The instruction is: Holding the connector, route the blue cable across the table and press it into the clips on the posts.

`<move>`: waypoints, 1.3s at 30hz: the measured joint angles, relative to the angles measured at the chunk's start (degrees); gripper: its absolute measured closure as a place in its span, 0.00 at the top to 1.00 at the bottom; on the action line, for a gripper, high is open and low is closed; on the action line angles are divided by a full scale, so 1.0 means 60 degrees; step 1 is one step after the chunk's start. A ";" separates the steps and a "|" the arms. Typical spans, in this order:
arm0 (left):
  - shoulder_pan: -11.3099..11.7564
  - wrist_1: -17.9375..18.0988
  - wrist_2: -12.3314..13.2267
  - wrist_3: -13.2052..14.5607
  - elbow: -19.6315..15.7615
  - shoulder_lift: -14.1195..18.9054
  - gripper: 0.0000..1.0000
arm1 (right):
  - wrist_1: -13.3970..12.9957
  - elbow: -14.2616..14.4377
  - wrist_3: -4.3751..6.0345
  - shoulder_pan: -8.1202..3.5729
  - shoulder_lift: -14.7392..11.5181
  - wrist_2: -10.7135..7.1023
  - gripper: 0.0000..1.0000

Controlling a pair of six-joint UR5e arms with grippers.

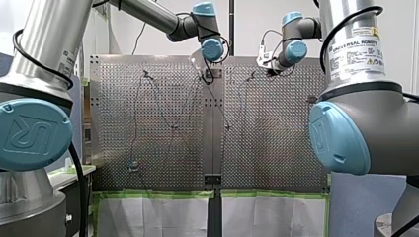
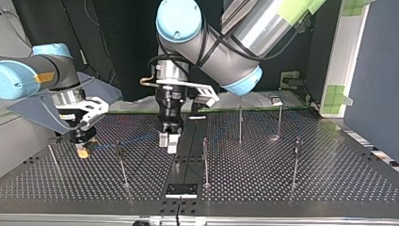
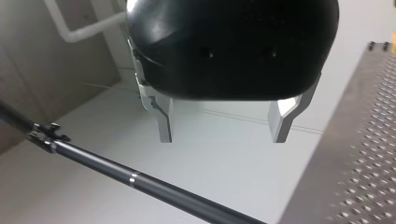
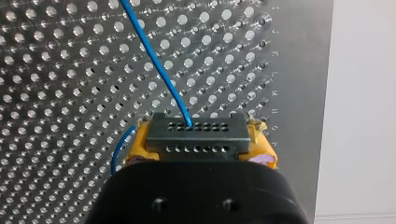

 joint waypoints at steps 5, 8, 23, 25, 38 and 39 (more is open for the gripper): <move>0.0002 0.0411 -0.0040 -0.0044 -0.0415 0.0311 1.00 | 0.0002 -0.0001 -0.0006 0.0014 0.0000 0.0001 0.00; 0.0021 0.0652 -0.0104 -0.0068 -0.0652 0.0361 1.00 | 0.0002 -0.0001 -0.0004 0.0023 0.0000 0.0000 0.00; 0.0183 0.1925 -0.0537 -0.0144 -0.1930 0.0369 1.00 | 0.0003 0.0000 -0.0003 0.0017 0.0000 0.0011 0.00; 0.0188 0.2102 -0.0533 -0.0145 -0.2102 0.0368 1.00 | 0.0002 0.0003 -0.0006 0.0004 0.0000 0.0013 0.00; 0.0109 0.3163 -0.0547 -0.0181 -0.3169 0.0357 1.00 | 0.0002 0.0001 -0.0010 -0.0070 0.0000 0.0029 0.00; 0.0108 0.3245 -0.0542 -0.0183 -0.3249 0.0357 1.00 | 0.0001 0.0003 -0.0010 -0.0071 0.0000 0.0029 0.00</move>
